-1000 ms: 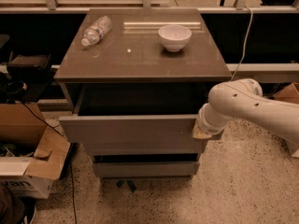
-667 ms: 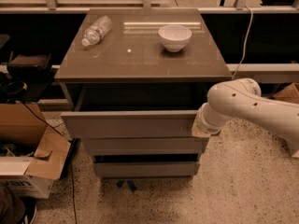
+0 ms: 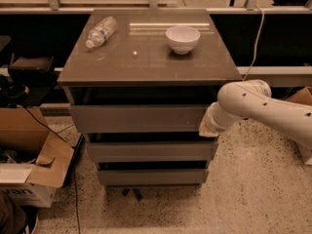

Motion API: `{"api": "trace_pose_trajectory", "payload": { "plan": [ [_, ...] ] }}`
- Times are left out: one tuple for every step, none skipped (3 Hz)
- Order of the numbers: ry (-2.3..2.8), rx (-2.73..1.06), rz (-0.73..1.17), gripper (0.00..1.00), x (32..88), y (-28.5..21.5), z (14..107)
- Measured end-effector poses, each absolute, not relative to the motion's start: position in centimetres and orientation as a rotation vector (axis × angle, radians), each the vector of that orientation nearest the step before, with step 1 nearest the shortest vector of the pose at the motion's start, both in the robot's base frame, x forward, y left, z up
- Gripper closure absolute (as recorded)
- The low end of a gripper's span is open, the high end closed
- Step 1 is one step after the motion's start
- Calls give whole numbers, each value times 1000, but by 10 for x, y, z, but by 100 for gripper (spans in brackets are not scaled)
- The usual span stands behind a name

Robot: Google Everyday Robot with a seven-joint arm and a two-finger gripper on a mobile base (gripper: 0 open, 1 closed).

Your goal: Close top drawer

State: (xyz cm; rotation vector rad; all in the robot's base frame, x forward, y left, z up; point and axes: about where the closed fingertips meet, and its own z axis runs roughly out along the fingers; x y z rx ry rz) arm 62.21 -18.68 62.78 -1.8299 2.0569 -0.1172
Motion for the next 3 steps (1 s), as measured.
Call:
{"api": "trace_pose_trajectory", "payload": {
  "plan": [
    [2058, -1832, -114, 85, 622, -186, 626],
    [2058, -1835, -111, 61, 621, -186, 625],
    [2059, -1837, -108, 38, 621, -185, 623]
  ]
}}
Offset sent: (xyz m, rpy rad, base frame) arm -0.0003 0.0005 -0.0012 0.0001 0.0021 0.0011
